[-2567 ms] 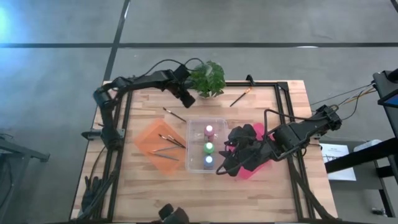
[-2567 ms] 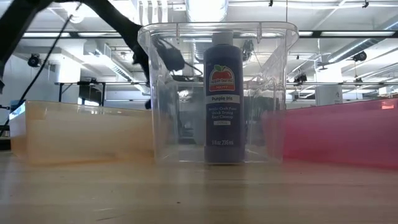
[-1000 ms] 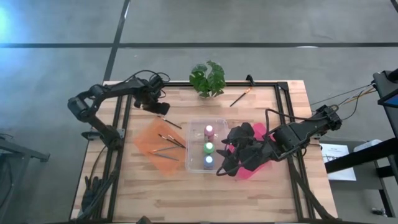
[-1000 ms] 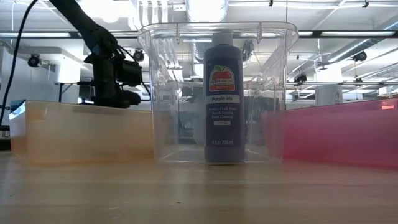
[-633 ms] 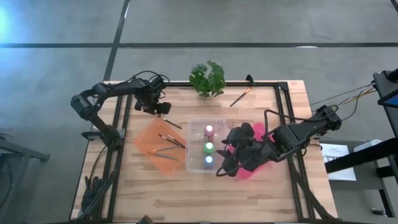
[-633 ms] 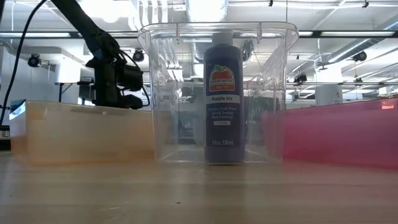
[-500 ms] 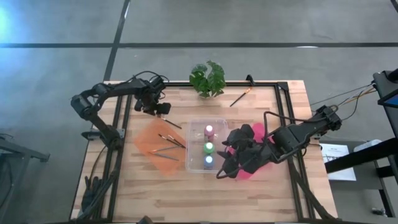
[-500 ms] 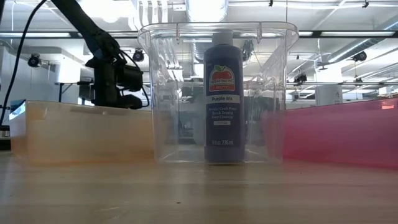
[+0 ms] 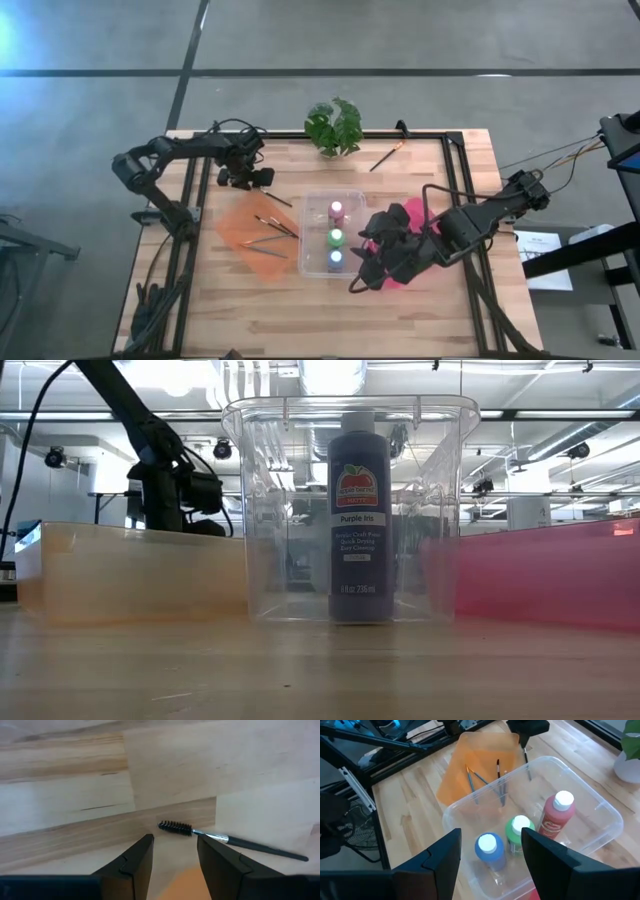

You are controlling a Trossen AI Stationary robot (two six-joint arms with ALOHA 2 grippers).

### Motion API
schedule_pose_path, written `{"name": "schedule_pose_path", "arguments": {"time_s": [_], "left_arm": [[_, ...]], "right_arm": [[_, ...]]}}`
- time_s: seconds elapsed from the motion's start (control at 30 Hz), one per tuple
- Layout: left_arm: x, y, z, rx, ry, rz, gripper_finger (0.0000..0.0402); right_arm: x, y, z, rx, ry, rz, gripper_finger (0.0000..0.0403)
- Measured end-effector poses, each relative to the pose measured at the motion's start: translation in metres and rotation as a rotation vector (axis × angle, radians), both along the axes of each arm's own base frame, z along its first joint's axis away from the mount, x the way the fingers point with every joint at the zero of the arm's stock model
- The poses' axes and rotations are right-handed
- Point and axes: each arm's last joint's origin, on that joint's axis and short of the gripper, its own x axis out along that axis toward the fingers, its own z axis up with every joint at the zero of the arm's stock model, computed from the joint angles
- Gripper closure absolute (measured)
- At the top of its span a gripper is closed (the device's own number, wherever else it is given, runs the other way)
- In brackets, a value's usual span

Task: Pick & Place Paint Supplies
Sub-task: Put the black lash brush into the orange bin

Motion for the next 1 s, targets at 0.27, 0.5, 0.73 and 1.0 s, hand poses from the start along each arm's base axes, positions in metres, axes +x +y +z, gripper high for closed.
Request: {"name": "schedule_pose_path", "arguments": {"time_s": [0.27, 0.5, 0.73, 1.0], "left_arm": [[0.0004, 0.0012, -0.0014, 0.008, -0.011, 0.034, 0.0237], [0.0011, 0.0026, -0.0018, 0.021, -0.005, 0.071, 0.0237], [0.0011, 0.0031, -0.0022, 0.033, 0.001, 0.080, 0.0237], [-0.0020, 0.0000, -0.0072, 0.033, 0.011, 0.113, 0.0267]], "right_arm": [[0.0000, -0.0001, -0.0001, -0.004, 0.002, 0.003, 0.0200], [0.0000, -0.0001, -0.0007, -0.008, 0.005, 0.005, 0.0200], [0.0000, -0.0001, -0.0008, -0.006, 0.004, 0.003, 0.0200], [-0.0008, 0.0017, -0.0007, -0.003, 0.002, 0.007, 0.0200]]}}
